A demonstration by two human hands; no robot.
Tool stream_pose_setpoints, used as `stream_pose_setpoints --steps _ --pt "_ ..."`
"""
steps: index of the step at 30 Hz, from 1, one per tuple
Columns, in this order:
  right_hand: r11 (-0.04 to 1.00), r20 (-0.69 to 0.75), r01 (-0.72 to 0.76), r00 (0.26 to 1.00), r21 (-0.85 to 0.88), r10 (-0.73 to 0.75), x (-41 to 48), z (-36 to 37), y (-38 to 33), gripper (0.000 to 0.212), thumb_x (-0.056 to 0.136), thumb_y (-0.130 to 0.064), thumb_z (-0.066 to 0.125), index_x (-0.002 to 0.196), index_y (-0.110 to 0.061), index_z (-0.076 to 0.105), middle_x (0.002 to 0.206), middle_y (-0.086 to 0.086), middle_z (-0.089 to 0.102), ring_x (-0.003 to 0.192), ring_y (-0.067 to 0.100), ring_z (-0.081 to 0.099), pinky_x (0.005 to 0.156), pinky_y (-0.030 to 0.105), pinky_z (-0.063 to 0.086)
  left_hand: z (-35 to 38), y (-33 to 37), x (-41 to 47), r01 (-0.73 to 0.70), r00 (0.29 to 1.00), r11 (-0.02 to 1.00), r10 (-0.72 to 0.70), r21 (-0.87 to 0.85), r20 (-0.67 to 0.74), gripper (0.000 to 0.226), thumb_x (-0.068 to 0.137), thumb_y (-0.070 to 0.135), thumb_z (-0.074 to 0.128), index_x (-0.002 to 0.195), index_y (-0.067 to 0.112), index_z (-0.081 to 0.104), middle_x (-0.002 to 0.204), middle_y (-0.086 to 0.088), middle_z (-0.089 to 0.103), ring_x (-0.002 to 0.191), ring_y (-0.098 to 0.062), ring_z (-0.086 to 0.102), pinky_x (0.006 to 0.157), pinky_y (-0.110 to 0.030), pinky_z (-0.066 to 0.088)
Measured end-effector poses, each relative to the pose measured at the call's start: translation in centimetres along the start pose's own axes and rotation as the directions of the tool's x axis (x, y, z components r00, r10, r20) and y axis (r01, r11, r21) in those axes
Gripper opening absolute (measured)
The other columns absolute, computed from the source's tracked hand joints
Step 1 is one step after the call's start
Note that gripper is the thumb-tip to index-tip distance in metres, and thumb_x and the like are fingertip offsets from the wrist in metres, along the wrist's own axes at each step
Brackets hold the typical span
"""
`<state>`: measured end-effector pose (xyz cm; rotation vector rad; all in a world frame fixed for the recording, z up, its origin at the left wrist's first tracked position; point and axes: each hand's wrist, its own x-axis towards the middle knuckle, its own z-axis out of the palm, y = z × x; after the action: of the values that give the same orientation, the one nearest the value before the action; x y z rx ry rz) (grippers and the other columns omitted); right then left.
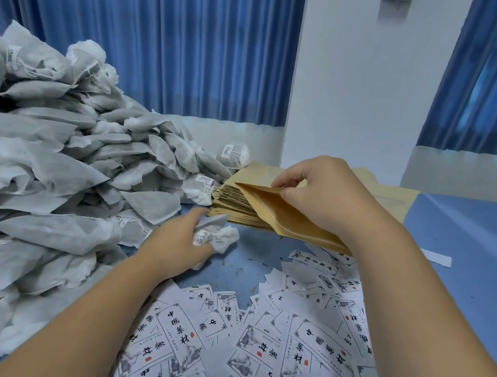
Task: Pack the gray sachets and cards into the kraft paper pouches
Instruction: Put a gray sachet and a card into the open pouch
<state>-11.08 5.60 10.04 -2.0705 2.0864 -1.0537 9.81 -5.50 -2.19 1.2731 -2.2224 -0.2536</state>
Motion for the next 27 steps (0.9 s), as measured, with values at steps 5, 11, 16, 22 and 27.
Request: stream_pose_setpoints --steps 5,11,16,22,27 --pt "1.0 -0.025 -0.008 1.0 -0.023 0.007 0.1 0.1 0.1 0.028 0.083 -0.014 0.057 0.088 -0.037 0.073 0.096 -0.017 0.065 0.08 0.0 0.056 0.06 0.012 0.039 -2.2 2.5 -0.9 -0.327 0.89 0.865 0.146 -0.382 -0.432 0.045 0.072 0.048 0.054 0.115 0.04 0.042 0.104 0.013 0.055 0.09 0.0 0.055 0.071 -0.012 0.039" --pt "1.0 -0.051 0.004 0.999 0.001 -0.004 0.1 -0.2 0.1 0.024 0.08 -0.013 0.058 0.082 -0.033 0.071 0.091 -0.012 0.067 0.074 0.005 0.057 0.057 0.018 0.041 -2.8 7.3 -2.2 -0.577 0.745 0.778 0.377 -0.249 -0.55 0.042 0.073 0.03 0.056 0.113 0.02 0.048 0.1 -0.002 0.051 0.088 -0.01 0.052 0.077 -0.017 0.038" --pt "1.0 0.006 0.012 1.0 -0.02 -0.012 0.1 -0.5 0.2 0.012 0.079 -0.011 0.063 0.077 -0.018 0.072 0.081 0.005 0.069 0.074 0.026 0.064 0.061 0.035 0.052 -3.6 9.8 -2.5 -0.69 0.645 0.705 0.498 -0.162 -0.579 0.042 0.072 0.02 0.06 0.112 0.009 0.052 0.1 -0.009 0.054 0.09 -0.023 0.055 0.078 -0.029 0.044" --pt "0.997 -0.032 0.008 0.999 0.076 -0.005 0.0 -1.0 0.8 0.024 0.084 -0.01 0.061 0.084 -0.03 0.072 0.092 -0.011 0.067 0.075 0.0 0.056 0.059 0.015 0.04 -3.4 9.8 -2.8 -0.61 0.741 0.787 0.528 -0.089 -0.415 0.038 0.075 0.029 0.058 0.102 0.003 0.062 0.097 -0.004 0.059 0.084 -0.025 0.058 0.066 -0.044 0.049" --pt "0.997 -0.033 0.01 0.999 0.082 -0.008 0.0 -0.7 0.7 0.03 0.086 -0.007 0.056 0.081 -0.035 0.066 0.092 -0.014 0.064 0.076 -0.001 0.055 0.059 0.013 0.039 -3.8 10.2 -2.6 -0.431 0.872 0.902 0.416 0.0 -0.259 0.04 0.072 0.045 0.047 0.099 0.022 0.063 0.091 0.014 0.052 0.083 -0.013 0.052 0.066 -0.04 0.047"
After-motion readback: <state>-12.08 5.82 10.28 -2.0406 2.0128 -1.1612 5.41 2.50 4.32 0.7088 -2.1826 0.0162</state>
